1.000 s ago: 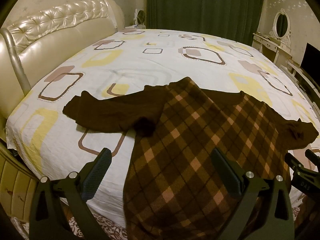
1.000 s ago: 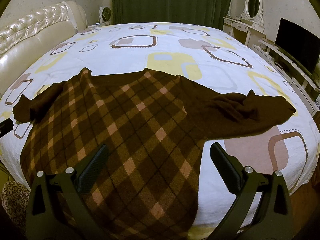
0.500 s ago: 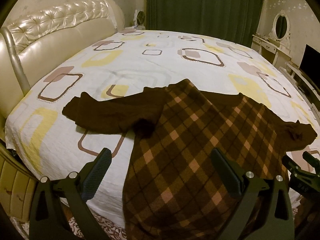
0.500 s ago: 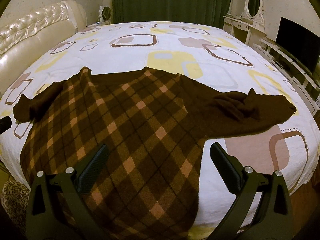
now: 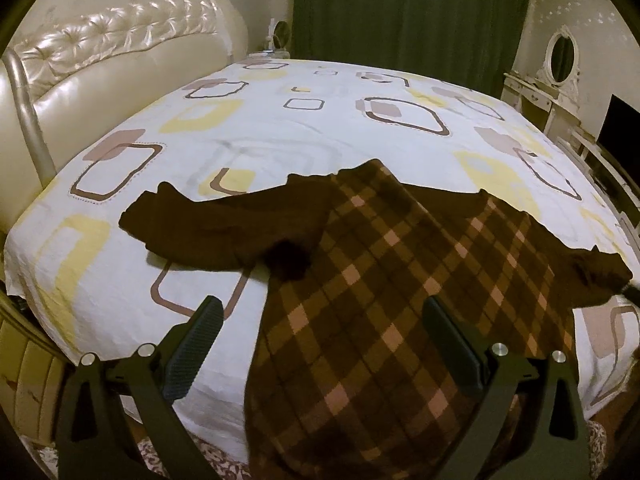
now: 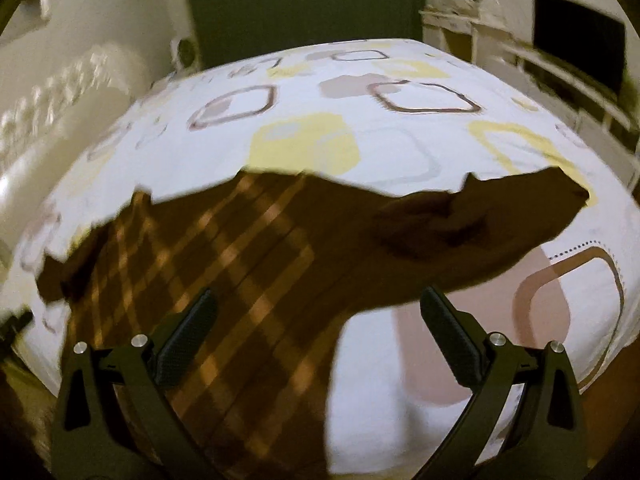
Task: Fold small clothes
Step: 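Reach the right tool to a sweater sleeve cuff and close on it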
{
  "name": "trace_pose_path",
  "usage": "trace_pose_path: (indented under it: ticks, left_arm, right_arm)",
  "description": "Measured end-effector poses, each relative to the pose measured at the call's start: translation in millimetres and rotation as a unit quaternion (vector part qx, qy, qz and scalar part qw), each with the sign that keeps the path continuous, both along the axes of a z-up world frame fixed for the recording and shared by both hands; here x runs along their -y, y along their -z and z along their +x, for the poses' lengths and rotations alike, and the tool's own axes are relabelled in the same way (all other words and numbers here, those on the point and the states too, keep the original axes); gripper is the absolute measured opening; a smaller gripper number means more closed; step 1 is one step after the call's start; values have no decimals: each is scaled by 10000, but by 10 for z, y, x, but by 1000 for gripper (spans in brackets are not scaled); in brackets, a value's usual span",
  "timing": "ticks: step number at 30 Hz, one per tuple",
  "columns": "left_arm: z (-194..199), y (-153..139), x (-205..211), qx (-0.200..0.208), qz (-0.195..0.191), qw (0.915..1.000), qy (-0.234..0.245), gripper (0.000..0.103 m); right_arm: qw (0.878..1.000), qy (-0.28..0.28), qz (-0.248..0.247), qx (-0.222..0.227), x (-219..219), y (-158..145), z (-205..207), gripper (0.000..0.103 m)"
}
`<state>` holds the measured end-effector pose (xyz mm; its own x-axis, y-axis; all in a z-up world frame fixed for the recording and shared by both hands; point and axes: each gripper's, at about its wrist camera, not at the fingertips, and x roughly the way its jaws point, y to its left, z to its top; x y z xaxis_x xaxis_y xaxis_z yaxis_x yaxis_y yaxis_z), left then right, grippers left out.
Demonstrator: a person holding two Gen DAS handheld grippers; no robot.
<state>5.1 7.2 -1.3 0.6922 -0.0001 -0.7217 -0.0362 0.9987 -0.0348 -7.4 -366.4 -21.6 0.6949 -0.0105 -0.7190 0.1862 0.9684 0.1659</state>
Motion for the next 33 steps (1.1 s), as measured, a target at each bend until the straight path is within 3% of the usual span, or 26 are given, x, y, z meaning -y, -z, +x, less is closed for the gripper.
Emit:
trace_pose_path:
  ticks: [7,10,11,12,13,14,17,23,27,29,31,32,33]
  left_arm:
    - [191,119,-104,-166,-80,9996,-195,99]
    - [257,182,-112,-196,-13,9994,-279,99]
    - [288,211,-111,-230,8,9992,-313,99]
    - [308,228,-110,-262,10,9991,-328,99]
    - [340,256,-108,-319,-8,9989,-348,99]
    - [370,275,-112,-364,-28,9986,-380,99]
    - [453,309,-123,-464,-108,9976,-497,99]
    - [518,291,-117,-423,2,9973,-604,99]
    - [559,339,-122,-521,76,9965,-654,99]
    - [568,366,-129,-576,79,9960,-684,99]
    - [561,373,-140,-596,76,9957,-702,99]
    - [556,368,-147,-599,82,9957,-708,99]
    - [552,356,-158,-594,79,9957,-707,99]
  right_arm:
    - [9948,769,617,254,1399,-258,186,101]
    - [9879,1425,554,259,2050,-238,204,101]
    - [9838,1612,741,262,2299,-192,201,100]
    - [9799,1728,955,267,2509,-139,201,94]
    - [9753,1861,1161,251,2712,-71,200,77]
    - [9703,2008,1331,208,2892,3,205,69]
    - [9484,2483,1968,97,3471,307,176,65]
    - [9135,2968,2778,162,3991,734,148,65]
    - [9073,2926,3001,345,4118,797,211,64]
    - [9033,2950,3092,368,4153,818,256,55]
    - [8990,2883,3278,350,4193,857,284,27]
    - [8955,2800,3446,294,4197,890,311,20]
    - [8934,2737,3554,268,4183,914,317,7]
